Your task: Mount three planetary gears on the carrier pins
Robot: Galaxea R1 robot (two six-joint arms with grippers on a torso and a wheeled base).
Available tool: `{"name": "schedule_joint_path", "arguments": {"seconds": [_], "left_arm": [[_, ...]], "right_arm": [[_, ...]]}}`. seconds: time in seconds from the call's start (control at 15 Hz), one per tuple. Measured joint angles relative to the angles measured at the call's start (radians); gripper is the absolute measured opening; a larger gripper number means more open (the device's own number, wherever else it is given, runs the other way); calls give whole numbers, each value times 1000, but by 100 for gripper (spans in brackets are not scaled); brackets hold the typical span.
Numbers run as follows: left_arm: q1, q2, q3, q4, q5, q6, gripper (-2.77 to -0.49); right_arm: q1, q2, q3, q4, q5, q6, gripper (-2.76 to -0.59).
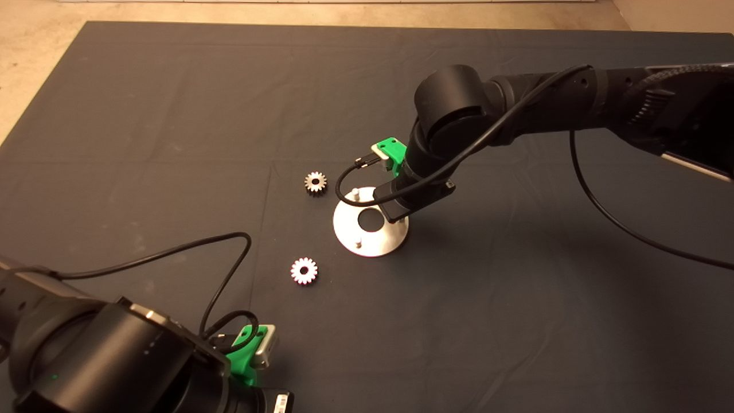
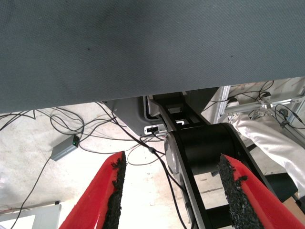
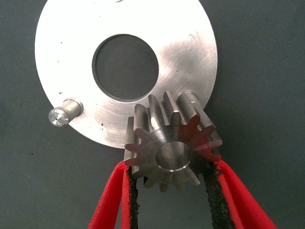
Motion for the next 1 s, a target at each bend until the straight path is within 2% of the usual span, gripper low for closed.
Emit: {"name": "schedule_joint_path", "arguments": {"seconds": [0.53, 1.0], "left_arm": [[0, 0, 0, 0, 0, 0, -194], [0, 0, 0, 0, 0, 0, -194]], "right_arm": [[-12, 1, -38, 56, 0, -14, -257], [-23, 2, -70, 67, 0, -19, -257]]}}
